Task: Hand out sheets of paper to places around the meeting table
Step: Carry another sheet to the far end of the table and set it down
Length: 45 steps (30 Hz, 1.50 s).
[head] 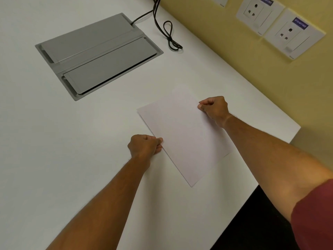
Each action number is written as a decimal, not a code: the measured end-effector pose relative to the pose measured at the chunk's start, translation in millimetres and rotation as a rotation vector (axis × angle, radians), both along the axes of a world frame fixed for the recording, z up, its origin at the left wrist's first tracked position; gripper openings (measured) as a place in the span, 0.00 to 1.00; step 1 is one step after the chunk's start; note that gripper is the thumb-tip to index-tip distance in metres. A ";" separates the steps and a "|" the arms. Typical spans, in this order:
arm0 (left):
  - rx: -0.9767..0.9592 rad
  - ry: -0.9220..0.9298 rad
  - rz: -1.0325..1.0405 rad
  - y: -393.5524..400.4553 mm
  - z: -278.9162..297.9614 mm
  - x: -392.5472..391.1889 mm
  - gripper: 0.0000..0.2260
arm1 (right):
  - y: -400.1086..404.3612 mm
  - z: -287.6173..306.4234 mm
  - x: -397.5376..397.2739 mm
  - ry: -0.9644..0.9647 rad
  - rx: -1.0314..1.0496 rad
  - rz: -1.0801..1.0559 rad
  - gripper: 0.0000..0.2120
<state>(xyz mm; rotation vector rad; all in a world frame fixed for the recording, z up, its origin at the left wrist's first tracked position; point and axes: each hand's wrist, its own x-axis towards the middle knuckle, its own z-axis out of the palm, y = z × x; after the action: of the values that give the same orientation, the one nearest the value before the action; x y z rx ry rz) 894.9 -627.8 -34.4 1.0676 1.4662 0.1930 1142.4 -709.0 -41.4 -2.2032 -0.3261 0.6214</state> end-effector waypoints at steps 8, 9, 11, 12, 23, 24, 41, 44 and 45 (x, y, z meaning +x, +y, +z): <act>0.009 0.059 -0.014 2.4 -3.2 3.6 0.07 | 2.1 -0.3 -3.2 -0.074 -0.039 0.015 0.08; 0.014 0.065 -0.019 2.5 -4.1 3.9 0.07 | 2.2 -0.9 -3.5 -0.079 -0.042 0.018 0.08; 0.031 0.078 -0.037 2.7 -5.1 4.6 0.08 | 2.4 -1.9 -4.1 -0.090 -0.048 0.018 0.08; 0.040 0.083 -0.048 2.7 -5.7 4.9 0.08 | 2.3 -2.1 -4.3 -0.095 -0.052 0.018 0.08; 0.070 0.119 -0.133 5.0 -8.3 2.3 0.09 | 2.6 -2.2 -8.3 -0.148 -0.060 0.026 0.07; 0.067 0.123 -0.142 5.4 -7.8 2.0 0.09 | 2.7 -2.3 -8.5 -0.149 -0.061 0.024 0.07; 0.274 0.223 -0.318 10.3 -1.1 -3.3 0.15 | 0.1 -2.5 -18.3 -0.180 -0.034 -0.019 0.07; 0.366 0.234 -0.380 12.6 2.7 -5.1 0.16 | -2.4 0.3 -24.2 -0.195 -0.013 -0.015 0.10; 0.409 0.231 -0.402 12.9 5.5 -5.5 0.15 | -3.1 0.8 -25.7 -0.207 -0.015 -0.006 0.11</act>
<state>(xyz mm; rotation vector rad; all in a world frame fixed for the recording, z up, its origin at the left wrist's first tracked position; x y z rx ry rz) 889.4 -614.8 -28.9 1.7417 1.4116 0.0849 1116.7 -712.1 -40.6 -2.2866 -0.4228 0.3933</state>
